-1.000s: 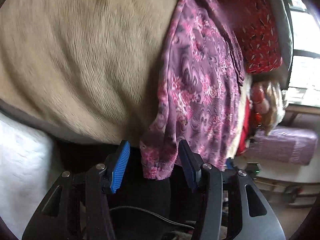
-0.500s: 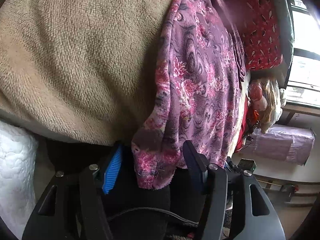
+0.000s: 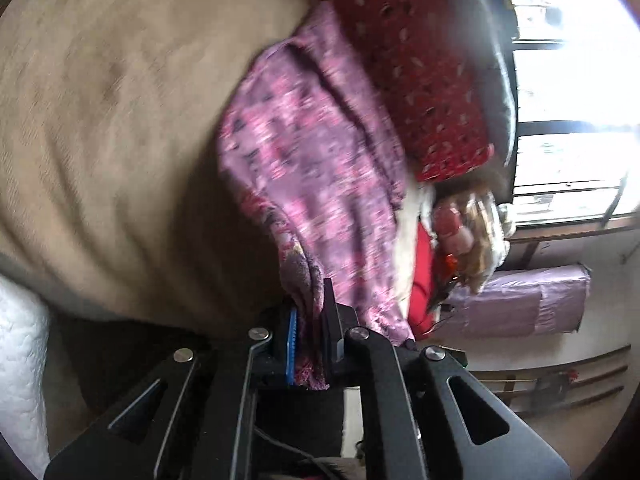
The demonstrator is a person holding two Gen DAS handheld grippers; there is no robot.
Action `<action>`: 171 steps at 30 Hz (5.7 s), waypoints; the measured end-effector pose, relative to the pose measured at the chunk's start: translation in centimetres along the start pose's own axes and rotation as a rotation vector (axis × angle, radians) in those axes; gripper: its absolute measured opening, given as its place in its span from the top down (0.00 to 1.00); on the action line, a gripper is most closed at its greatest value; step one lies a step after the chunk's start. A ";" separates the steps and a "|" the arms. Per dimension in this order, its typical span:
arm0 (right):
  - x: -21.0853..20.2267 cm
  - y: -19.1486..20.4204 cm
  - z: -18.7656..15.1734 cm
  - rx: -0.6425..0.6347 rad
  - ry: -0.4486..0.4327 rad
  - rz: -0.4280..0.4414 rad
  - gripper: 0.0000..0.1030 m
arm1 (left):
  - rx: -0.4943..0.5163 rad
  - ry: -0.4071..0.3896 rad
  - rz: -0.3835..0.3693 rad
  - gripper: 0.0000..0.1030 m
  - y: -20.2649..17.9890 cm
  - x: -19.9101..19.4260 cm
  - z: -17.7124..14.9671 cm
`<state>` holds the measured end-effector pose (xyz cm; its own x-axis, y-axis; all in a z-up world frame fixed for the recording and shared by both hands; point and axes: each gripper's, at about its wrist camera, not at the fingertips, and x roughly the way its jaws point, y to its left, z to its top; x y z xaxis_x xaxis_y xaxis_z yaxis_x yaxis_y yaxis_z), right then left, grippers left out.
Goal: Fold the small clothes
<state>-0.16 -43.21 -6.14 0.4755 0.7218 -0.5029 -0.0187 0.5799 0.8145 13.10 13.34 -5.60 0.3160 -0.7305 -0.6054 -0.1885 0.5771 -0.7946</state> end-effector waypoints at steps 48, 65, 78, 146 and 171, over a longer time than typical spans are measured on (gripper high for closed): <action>12.7 -8.9 30.4 0.366 -0.434 -0.039 0.44 | -0.097 -0.215 0.050 0.58 -6.5 10.3 32.9; 21.9 -3.3 33.0 -0.103 -0.135 -0.547 0.46 | 0.073 -0.165 0.408 0.50 -7.9 17.2 32.5; 16.9 -5.6 30.3 0.031 -0.177 -0.330 0.43 | -0.081 -0.132 0.164 0.50 -2.3 13.8 31.2; 14.3 -3.5 21.0 0.056 -0.113 -0.406 0.83 | -0.062 -0.116 0.174 0.84 -0.9 10.2 14.8; 18.4 -2.3 29.3 -0.011 -0.200 -0.499 0.46 | 0.324 -0.205 0.559 0.42 -11.7 16.1 22.5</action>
<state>34.42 -42.34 -8.82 0.5875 0.2719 -0.7622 0.2440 0.8385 0.4872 41.30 3.08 -5.02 0.4279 -0.2244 -0.8755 -0.0970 0.9517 -0.2914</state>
